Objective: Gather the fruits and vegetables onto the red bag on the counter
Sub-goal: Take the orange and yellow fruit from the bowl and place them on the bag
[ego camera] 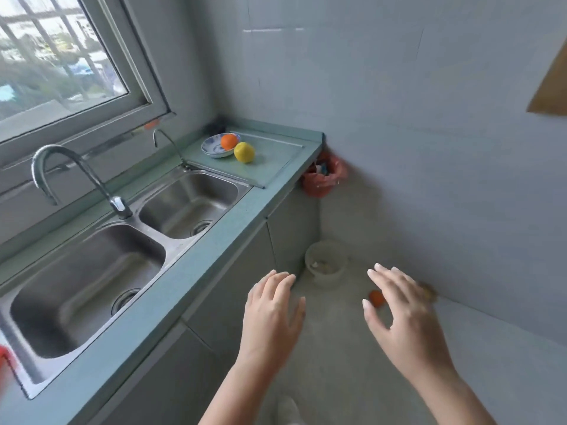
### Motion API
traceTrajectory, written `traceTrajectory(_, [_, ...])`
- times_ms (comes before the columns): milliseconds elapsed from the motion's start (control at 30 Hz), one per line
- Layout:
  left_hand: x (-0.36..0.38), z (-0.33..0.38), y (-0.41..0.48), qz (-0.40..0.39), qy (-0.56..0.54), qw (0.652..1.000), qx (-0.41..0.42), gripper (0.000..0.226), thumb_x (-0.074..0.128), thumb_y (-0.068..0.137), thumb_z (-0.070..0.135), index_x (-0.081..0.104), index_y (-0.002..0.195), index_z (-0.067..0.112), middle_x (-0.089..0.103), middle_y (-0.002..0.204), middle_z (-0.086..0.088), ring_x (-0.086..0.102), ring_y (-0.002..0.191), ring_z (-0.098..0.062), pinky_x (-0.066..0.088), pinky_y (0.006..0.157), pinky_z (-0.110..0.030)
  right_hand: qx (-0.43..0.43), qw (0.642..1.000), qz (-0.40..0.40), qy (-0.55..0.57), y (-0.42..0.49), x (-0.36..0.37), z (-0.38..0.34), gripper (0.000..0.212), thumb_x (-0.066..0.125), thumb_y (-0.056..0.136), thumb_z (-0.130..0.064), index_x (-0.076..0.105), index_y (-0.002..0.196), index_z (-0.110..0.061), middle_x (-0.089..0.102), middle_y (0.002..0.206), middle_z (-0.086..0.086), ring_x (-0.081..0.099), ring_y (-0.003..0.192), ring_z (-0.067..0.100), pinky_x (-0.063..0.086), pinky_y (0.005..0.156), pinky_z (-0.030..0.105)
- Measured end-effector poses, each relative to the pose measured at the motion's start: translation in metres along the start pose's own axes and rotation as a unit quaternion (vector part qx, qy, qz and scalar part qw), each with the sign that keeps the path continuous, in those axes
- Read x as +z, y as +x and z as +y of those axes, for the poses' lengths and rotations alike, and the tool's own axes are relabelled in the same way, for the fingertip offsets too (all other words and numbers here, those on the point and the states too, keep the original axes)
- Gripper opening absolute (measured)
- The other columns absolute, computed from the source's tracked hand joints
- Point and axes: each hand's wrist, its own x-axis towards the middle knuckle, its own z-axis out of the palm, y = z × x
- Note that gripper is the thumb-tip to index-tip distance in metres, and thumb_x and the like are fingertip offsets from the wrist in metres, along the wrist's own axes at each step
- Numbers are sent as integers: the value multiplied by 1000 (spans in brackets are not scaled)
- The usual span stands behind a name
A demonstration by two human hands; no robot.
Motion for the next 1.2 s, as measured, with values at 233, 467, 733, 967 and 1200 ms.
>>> traceTrajectory(233, [38,-45,71,-9,-9,1000,-23,39,44,84,38,61,107,12,64,109,0,52,112,-21,38,93,-31,-14,1000,-12,-22,77,54,18,43,46,80,-33,58,114,-9,62,117,10,47,113,24,36,93,40])
traceTrajectory(467, [49,-115,171,6,-34,997,-62,40,44,85,36,61,109,9,64,111,-5,55,112,-26,44,92,-40,-60,994,-78,-50,196,134,-9,43,45,79,-35,58,114,-14,61,121,6,50,115,26,43,92,51])
traceTrajectory(733, [66,-180,227,25,-38,993,-110,38,45,83,33,61,107,8,65,107,-6,58,106,-29,47,89,-41,-83,986,-136,-41,281,203,-28,46,42,81,-37,58,118,-14,58,126,4,46,119,23,36,98,49])
traceTrajectory(967, [79,-217,270,27,-27,990,-134,38,44,84,34,60,107,9,63,109,-3,51,110,-23,39,94,-32,-66,984,-163,-26,331,240,-17,50,41,81,-39,57,119,-12,57,127,6,49,119,28,40,97,53])
traceTrajectory(1200, [90,-257,333,33,-14,988,-149,38,44,82,33,61,106,8,64,107,-5,56,106,-26,42,88,-32,-93,978,-186,-5,406,292,-5,51,40,82,-40,55,121,-10,57,125,8,49,117,26,35,102,38])
